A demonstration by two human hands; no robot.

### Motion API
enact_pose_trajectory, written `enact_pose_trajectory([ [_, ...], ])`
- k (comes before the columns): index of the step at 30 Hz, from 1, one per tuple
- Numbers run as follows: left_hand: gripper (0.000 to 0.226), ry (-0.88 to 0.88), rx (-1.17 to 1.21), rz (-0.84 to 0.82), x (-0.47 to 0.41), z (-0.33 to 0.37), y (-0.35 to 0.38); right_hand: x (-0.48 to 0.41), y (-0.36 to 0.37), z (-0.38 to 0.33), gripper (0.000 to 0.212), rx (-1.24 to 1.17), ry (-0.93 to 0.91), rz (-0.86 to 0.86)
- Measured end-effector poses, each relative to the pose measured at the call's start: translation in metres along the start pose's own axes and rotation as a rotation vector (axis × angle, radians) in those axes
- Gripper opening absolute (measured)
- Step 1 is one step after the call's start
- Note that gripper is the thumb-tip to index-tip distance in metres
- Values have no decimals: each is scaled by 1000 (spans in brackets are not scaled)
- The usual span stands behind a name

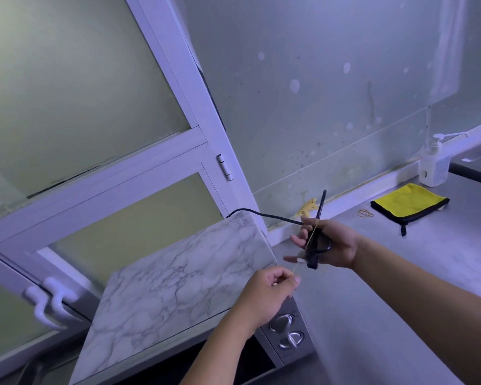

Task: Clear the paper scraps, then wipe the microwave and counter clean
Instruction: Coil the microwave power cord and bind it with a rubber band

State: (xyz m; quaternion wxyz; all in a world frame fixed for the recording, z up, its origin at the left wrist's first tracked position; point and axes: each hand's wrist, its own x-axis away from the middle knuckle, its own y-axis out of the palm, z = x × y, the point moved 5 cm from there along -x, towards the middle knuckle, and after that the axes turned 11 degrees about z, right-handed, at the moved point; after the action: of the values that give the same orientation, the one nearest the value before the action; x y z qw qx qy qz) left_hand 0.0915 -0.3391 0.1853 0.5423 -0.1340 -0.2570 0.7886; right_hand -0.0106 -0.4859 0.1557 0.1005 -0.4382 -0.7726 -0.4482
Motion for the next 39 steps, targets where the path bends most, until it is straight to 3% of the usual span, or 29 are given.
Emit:
enact_pose_trajectory([
  [7, 34, 132, 115, 173, -12, 15, -27, 1, -3, 9, 35, 559, 22, -64],
  [12, 29, 121, 482, 278, -21, 32, -32, 5, -2, 12, 34, 709, -42, -49],
  [15, 13, -4, 638, 182, -26, 30, -28, 5, -9, 15, 35, 636, -75, -59],
  [18, 26, -81, 318, 133, -30, 18, -25, 3, -14, 21, 38, 589, -34, -96],
  [22, 50, 131, -473, 197, -45, 23, -46, 3, -15, 30, 43, 650, 51, -191],
  [25, 34, -24, -608, 76, -55, 15, -53, 3, -7, 29, 43, 814, -71, -205],
  [27, 17, -160, -464, -82, -54, 11, -47, 3, -5, 24, 38, 995, -261, -90],
  [29, 26, -287, -208, -163, -54, 11, -38, 7, -8, 17, 25, 1042, -426, 19],
  [34, 27, -412, 305, -140, -45, 9, 2, 27, -26, 8, 2, 855, -636, 52],
  [37, 22, -479, 511, -28, -38, 5, 41, 40, -29, 14, 11, 1084, -985, 265],
  [39, 19, -529, 619, 62, -36, 3, 64, 46, -29, 22, 25, 1064, -1090, 357],
])
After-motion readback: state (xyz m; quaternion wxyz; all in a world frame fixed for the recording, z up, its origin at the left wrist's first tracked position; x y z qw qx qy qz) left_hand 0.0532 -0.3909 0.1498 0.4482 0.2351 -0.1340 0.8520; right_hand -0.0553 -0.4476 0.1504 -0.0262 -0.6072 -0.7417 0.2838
